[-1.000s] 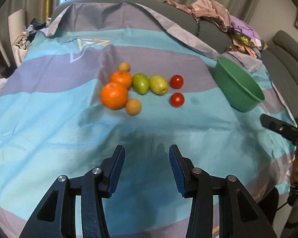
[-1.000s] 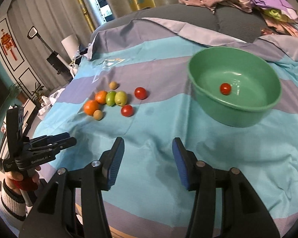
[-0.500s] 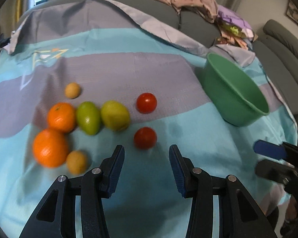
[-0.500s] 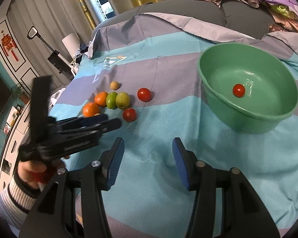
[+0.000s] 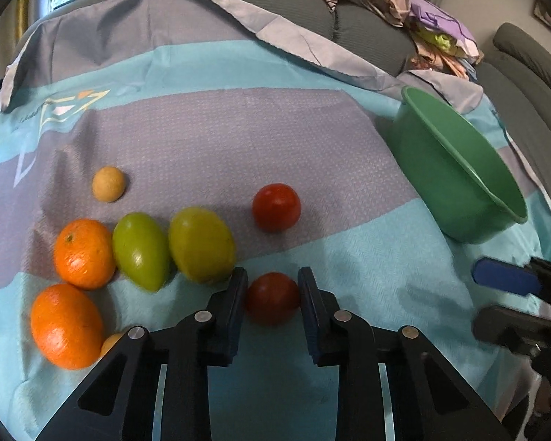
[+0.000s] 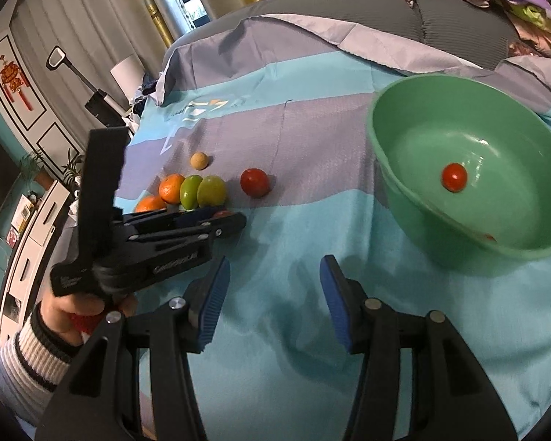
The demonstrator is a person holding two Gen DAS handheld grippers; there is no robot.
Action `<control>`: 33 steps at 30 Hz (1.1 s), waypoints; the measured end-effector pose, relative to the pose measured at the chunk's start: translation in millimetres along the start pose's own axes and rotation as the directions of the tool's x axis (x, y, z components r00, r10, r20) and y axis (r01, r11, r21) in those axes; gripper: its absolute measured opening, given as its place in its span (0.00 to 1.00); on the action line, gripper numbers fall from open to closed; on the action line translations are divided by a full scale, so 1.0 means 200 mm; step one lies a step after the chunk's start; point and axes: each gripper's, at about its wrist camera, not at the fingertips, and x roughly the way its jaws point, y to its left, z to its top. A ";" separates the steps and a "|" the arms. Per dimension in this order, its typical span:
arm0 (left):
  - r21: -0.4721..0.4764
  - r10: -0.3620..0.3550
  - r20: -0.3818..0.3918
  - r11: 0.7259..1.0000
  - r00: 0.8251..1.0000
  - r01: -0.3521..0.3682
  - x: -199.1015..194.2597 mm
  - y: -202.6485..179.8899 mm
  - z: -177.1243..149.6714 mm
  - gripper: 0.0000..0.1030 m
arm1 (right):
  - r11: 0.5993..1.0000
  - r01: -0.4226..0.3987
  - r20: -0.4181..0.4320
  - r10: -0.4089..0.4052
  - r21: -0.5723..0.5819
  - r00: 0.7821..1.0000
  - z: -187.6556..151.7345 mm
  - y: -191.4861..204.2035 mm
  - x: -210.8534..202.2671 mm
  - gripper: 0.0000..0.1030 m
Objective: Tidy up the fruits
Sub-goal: 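Grasp a red cherry tomato with the left tool while the right tool grasps another, then carry both tomatoes over the green bowl and open both tools to drop them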
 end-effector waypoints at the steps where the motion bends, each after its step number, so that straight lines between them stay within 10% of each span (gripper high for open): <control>1: -0.011 -0.008 0.010 1.000 1.000 0.008 -0.03 0.02 0.00 0.27 | 1.000 0.000 -0.004 0.000 -0.002 1.000 0.01 0.00 0.02 0.51; 22: -0.131 -0.035 0.123 0.990 0.992 0.051 -0.36 0.28 -0.17 0.27 | 0.978 0.105 -0.156 -0.134 -0.182 0.979 0.38 0.19 0.64 0.41; 33: -0.112 -0.049 0.117 0.992 0.992 0.062 -0.38 0.24 -0.20 0.27 | 0.980 0.097 -0.106 -0.116 -0.172 0.988 0.29 0.20 0.47 0.29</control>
